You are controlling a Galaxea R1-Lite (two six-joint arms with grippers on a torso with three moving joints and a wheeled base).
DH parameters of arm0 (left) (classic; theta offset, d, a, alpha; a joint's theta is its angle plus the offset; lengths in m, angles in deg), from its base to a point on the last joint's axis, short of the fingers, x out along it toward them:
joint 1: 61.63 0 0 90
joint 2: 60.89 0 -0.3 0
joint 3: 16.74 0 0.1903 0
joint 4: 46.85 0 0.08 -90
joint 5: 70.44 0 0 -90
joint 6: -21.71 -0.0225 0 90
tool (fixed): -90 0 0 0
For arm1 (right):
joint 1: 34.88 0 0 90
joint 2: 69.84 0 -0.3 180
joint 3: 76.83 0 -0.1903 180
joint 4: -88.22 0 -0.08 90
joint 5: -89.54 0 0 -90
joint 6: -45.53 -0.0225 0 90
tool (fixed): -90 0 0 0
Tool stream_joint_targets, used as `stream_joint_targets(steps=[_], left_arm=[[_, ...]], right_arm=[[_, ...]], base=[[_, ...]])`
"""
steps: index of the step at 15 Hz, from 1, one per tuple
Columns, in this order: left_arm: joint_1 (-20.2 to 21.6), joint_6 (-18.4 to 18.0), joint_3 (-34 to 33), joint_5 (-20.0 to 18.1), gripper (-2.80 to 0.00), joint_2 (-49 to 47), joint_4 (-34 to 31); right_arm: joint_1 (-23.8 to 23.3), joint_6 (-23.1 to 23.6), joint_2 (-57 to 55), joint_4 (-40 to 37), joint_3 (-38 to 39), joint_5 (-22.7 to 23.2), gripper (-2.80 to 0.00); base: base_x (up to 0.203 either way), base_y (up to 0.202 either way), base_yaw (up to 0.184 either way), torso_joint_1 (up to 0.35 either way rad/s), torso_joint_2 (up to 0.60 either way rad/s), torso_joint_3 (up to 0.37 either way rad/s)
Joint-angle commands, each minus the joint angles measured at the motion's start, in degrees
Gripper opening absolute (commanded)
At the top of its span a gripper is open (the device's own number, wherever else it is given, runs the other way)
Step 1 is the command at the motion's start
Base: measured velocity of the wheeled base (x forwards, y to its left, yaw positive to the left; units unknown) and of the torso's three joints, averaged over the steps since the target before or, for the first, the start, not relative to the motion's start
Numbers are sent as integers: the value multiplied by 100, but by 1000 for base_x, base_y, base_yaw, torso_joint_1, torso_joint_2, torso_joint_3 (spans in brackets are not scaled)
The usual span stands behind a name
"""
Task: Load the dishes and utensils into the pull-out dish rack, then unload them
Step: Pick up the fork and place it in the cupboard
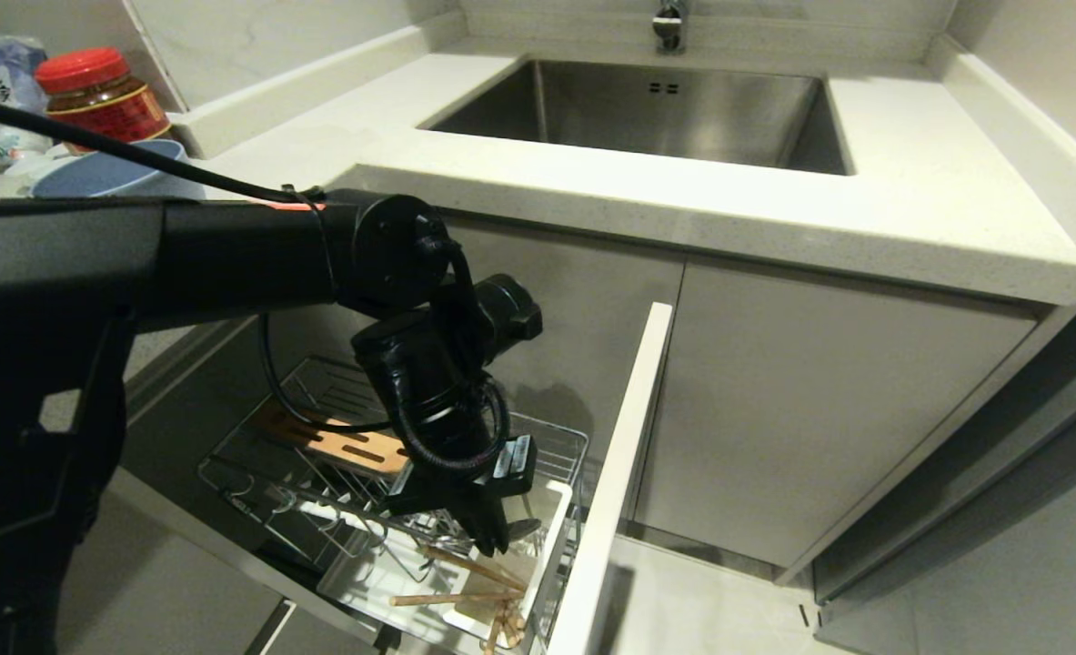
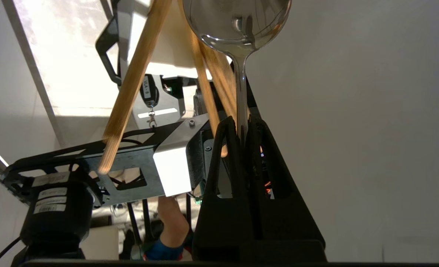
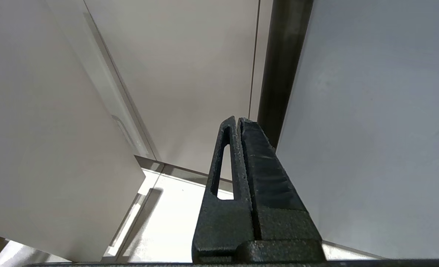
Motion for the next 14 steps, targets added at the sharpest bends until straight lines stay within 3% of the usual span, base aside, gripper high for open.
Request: stream_joint_targets(steps=[1, 14], left_arm=[[3, 14, 1, -72, -280, -217, 24], [196, -22, 19, -42, -280, -726, 577]], right_arm=[[1, -2, 4, 6, 149, 1, -280], [1, -2, 4, 6, 149, 1, -280]], base=[[0, 0, 0, 0, 0, 0], [0, 0, 0, 0, 0, 0]])
